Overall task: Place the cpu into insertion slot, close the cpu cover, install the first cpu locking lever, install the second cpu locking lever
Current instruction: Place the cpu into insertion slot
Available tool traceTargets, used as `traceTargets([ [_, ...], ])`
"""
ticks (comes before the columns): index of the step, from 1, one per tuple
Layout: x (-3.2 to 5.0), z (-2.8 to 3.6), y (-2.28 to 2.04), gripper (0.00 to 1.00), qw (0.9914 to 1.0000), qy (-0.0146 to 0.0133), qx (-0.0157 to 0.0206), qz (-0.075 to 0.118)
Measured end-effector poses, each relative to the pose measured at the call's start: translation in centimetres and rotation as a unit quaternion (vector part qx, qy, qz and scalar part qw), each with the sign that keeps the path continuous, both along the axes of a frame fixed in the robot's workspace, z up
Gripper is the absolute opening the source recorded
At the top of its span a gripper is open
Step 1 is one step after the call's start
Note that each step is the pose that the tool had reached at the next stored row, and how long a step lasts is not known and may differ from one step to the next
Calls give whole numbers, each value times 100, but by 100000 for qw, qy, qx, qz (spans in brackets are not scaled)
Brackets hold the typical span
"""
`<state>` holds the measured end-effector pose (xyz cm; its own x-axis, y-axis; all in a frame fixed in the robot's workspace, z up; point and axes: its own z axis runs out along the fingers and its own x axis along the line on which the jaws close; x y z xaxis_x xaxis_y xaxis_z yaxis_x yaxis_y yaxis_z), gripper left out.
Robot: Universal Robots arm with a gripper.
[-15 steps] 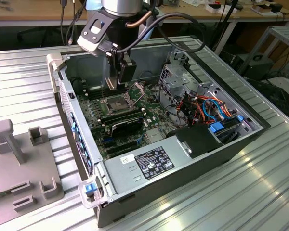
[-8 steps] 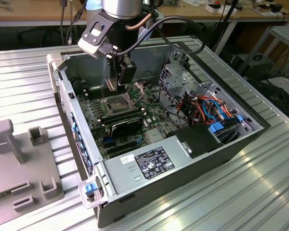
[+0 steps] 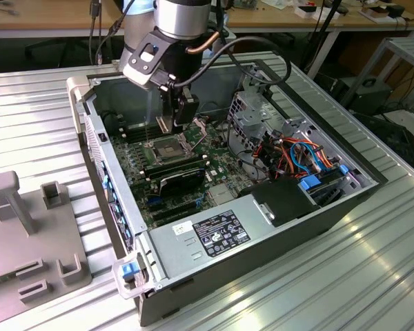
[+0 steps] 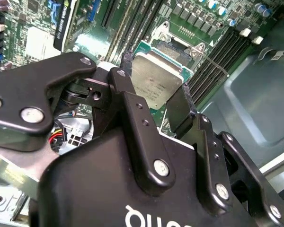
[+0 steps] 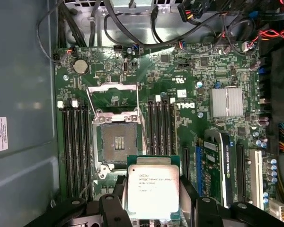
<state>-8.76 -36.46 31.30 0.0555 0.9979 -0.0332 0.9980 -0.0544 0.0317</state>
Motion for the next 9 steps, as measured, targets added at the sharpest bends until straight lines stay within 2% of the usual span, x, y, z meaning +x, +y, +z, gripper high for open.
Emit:
traceTargets([
  [6,17,-78,34,54,100000,119,-2,2],
  [9,16,-84,33,54,100000,130,-15,0],
])
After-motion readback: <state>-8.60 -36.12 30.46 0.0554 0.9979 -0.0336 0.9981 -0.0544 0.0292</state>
